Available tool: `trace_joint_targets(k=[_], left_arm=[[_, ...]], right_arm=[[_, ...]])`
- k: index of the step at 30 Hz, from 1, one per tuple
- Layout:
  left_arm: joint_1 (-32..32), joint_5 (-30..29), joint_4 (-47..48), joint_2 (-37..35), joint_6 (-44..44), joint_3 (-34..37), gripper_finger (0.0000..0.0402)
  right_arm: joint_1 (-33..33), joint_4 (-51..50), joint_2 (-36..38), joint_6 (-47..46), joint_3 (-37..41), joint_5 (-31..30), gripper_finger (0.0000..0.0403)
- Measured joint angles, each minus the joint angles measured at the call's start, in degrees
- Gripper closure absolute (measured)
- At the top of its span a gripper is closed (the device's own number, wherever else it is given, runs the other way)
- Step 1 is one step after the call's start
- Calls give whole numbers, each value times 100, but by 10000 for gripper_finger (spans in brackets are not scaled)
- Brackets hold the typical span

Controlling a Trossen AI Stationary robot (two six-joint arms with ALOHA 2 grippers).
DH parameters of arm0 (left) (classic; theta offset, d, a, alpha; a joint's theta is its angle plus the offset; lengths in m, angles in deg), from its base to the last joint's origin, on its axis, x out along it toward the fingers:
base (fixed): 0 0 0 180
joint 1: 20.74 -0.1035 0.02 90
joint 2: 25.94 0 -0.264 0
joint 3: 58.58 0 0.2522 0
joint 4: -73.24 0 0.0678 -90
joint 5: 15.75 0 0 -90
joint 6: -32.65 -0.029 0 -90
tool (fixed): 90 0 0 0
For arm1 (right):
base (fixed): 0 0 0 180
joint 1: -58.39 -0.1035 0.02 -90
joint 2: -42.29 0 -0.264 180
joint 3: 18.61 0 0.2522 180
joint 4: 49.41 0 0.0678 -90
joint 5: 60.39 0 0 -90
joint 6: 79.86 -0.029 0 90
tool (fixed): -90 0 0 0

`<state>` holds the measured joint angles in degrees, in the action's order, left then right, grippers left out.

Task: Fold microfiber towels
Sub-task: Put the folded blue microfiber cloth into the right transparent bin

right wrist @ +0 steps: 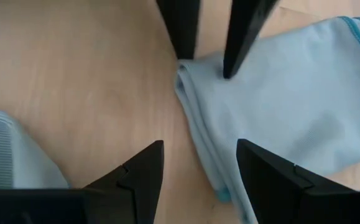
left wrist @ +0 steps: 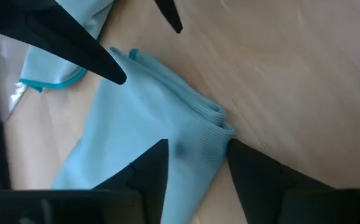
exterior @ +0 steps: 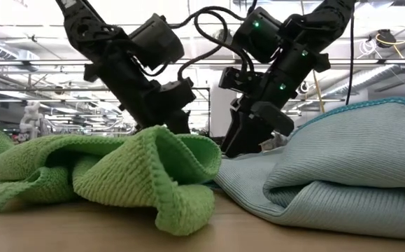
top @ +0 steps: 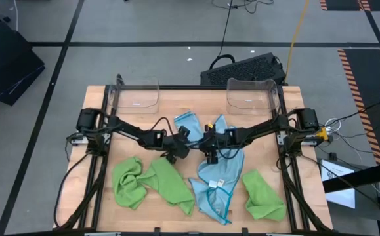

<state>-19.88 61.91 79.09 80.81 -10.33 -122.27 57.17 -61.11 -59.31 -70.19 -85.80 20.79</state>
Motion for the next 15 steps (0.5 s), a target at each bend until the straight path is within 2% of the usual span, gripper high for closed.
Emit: trace_joint_targets(k=[3,7,11,15], left_arm=[[-175,348,-149,179,-92,-15,288],[-299,633,-511,354,72,-12,376],[-346,621,-606,284,540,-9,385],[-361,324,-400,43,975,24,394]], right_arm=[[-36,-22,0,-18,0,0,206],[-111,-81,2,-57,0,-39,206],[-223,-240,4,-43,0,-529,206],[-390,-359,4,118,0,-1323,206]])
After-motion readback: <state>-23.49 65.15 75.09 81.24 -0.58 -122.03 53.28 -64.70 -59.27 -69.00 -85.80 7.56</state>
